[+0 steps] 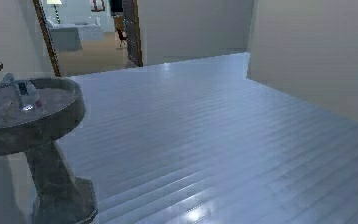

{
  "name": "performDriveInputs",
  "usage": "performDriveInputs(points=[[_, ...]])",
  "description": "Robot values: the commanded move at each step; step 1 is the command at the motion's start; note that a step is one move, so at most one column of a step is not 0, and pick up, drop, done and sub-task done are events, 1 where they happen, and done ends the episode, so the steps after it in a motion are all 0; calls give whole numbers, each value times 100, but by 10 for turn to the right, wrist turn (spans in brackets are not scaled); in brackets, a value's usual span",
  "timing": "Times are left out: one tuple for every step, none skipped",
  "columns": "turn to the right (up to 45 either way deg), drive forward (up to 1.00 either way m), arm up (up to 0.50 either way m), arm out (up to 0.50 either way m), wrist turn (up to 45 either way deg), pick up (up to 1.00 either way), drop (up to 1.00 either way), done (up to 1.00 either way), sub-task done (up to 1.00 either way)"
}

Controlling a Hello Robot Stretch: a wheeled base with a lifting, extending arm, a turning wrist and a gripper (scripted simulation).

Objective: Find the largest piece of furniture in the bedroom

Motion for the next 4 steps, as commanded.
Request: performDriveInputs(points=[[0,100,0,0,0,0,0,0,0],[0,20,0,0,0,0,0,0,0],[-210,0,0,0,0,0,0,0,0],[-30,0,0,0,0,0,0,0,0]])
